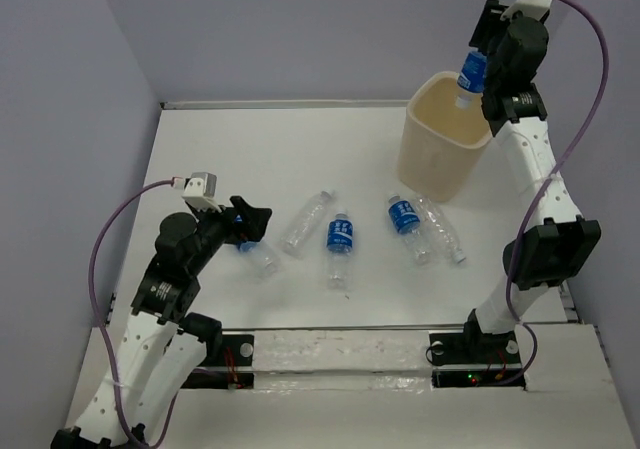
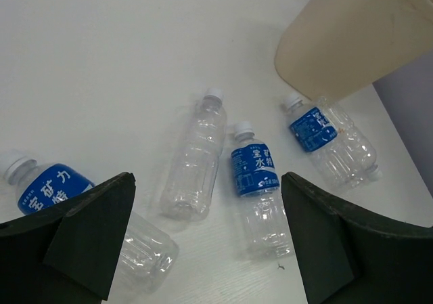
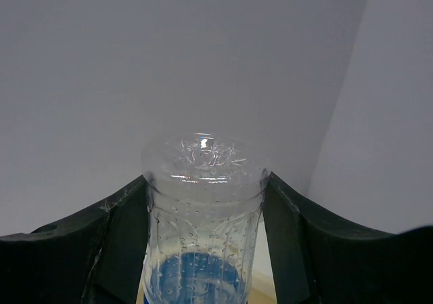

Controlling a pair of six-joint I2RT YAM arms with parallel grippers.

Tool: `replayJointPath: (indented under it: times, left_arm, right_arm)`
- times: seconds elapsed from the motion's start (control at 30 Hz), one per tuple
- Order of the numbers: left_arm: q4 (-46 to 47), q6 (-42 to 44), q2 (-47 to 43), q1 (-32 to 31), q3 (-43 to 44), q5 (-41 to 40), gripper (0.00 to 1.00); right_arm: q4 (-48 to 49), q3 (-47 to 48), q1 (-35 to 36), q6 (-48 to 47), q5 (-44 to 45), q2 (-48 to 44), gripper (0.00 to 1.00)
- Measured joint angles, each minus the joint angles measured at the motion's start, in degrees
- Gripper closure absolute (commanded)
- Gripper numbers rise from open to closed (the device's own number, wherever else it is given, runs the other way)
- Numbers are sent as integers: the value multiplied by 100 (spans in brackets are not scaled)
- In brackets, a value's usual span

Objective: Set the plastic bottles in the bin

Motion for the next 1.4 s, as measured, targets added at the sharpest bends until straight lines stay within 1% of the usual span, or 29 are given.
replayJointPath:
  times: [0.03, 0.07, 0.13, 0.17, 0.23, 0.27, 0.37, 0.47, 0.57, 0.63, 0.67, 0.77, 0.87, 1.07, 1.23, 1.27, 1.3, 1.4]
  left_arm:
    - [24, 22, 116, 0, 2, 55, 1]
    - [39, 39, 264, 0, 2, 122, 1]
    - [50, 79, 616, 0, 35, 295, 1]
    - [50, 94, 767, -2, 59, 352, 1]
    - [44, 142, 1123, -37, 192, 435, 1]
    - [48, 177, 1362, -87, 295, 431, 1]
    - [39, 273, 1803, -302, 577, 343, 1]
    - [42, 363, 2245, -577, 922, 232, 1]
    - [24, 498, 2924, -1014, 1429, 44, 1]
    - [9, 614, 3436, -1281, 1768, -68, 1]
    - [-48, 691, 3713, -1410, 1947, -146, 1]
    - [-199, 890, 4430, -1635, 2389, -382, 1]
    - [-328, 1117, 5215, -1705, 2785, -601, 1]
    - [-750, 1440, 6970, -1703, 3687, -1097, 1]
    - [-1058, 1585, 7665, -1700, 4144, -1307, 1]
    - [-1078, 1606, 7814, -1700, 4301, -1327, 2]
    - [-1075, 1617, 7949, -1700, 4441, -1351, 9]
    - [-1067, 1631, 8293, -1700, 4710, -1458, 24]
  right_arm:
    - [90, -157, -46, 4, -61, 0, 48]
    - [177, -380, -109, 11, -205, 0, 41]
    - [365, -848, -205, 50, -553, 0, 32]
    - [426, -1038, -227, 74, -671, -7, 25]
    - [531, -1366, -251, 151, -870, -50, 17]
    - [638, -1698, -251, 251, -992, -155, 13]
    - [793, -2417, -251, 584, -1266, -581, 11]
    - [916, -2841, -225, 942, -1519, -1117, 11]
    - [1119, -3250, -103, 1355, -1707, -1786, 14]
    - [1274, -3661, 114, 1578, -1768, -2299, 14]
    - [1344, -3904, 348, 1707, -1821, -2638, 15]
    - [1471, -4572, 1014, 1947, -1961, -3246, 15]
    - [1399, -5386, 1587, 2291, -2238, -3753, 16]
    - [909, -6489, 2194, 2789, -2430, -4214, 13]
    - [774, -7316, 2671, 3132, -2455, -4675, 12]
    - [769, -7427, 2721, 3174, -2457, -4708, 12]
    - [767, -7547, 2776, 3215, -2459, -4730, 12]
    - [658, -7794, 2914, 3309, -2455, -4732, 11]
